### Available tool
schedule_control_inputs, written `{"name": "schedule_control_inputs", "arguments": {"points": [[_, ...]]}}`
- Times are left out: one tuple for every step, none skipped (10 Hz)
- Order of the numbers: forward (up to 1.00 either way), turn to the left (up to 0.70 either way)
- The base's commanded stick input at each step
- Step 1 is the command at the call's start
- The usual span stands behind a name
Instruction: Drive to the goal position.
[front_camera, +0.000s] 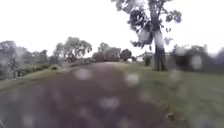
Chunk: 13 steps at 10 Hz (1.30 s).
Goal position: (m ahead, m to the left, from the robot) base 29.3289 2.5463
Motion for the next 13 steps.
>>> {"name": "schedule_control_inputs", "arguments": {"points": [[0.7,0.0],[0.7,0.0],[0.85,0.0],[0.85,0.0],[0.85,0.0],[1.0,0.0],[1.0,0.0],[1.0,0.0],[1.0,0.0],[1.0,0.0],[1.0,0.0],[1.0,0.0],[1.0,0.0]]}}
